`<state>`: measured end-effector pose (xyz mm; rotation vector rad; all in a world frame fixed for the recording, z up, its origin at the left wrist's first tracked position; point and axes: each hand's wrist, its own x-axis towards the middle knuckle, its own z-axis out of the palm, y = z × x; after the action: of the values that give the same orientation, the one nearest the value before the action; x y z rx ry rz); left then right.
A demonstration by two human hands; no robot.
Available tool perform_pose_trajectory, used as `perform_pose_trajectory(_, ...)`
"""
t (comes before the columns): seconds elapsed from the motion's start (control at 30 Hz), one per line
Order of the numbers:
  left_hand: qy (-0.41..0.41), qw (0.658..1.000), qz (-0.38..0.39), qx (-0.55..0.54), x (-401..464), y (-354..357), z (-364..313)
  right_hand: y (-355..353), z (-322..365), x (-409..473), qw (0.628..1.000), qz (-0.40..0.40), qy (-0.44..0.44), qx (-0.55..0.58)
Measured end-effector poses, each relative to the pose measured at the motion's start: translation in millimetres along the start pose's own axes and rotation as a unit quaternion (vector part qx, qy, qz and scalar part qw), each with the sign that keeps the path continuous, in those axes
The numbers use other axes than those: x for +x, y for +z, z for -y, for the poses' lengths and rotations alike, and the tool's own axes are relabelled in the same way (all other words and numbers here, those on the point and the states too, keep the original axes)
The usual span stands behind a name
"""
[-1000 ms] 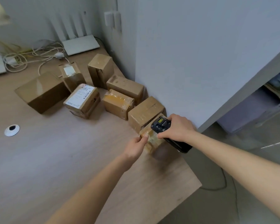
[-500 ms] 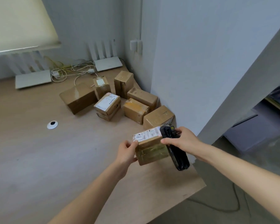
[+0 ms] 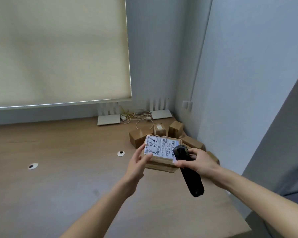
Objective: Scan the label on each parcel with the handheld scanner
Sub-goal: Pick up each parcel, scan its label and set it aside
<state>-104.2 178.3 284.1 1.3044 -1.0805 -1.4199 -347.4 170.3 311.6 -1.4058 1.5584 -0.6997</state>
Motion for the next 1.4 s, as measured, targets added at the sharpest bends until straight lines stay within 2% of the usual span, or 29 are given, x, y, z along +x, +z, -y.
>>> perform_pose_trajectory(0.07,0.021,1.0,-0.002,-0.003,-18,-24,-24,13,31,-10,1.0,0.023,-0.018,-0.003)
perform_pose_trajectory(0.13,0.054,0.998,-0.039,0.009,-33,-48,-46,24,60,-18,0.998,0.047,-0.039,-0.025)
perform_pose_trajectory(0.27,0.105,0.987,-0.112,0.048,-60,-92,-87,34,113,-26,0.985,0.057,-0.097,-0.127)
perform_pose_trajectory(0.47,0.121,0.968,-0.201,0.09,-90,-154,-133,42,180,-33,0.925,0.039,-0.179,-0.332)
perform_pose_trajectory(0.63,0.142,0.947,-0.26,0.122,-111,-188,-151,64,215,-37,0.884,0.012,-0.209,-0.418)
perform_pose_trajectory(1.0,0.16,0.913,-0.348,0.142,-151,-240,-157,120,251,-41,0.856,0.048,-0.25,-0.45)
perform_pose_trajectory(1.27,0.159,0.89,-0.402,0.143,-196,-268,-152,163,275,-49,0.83,0.07,-0.314,-0.456)
perform_pose_trajectory(1.4,0.147,0.872,-0.448,0.128,-230,-286,-141,195,288,-54,0.832,0.12,-0.339,-0.421)
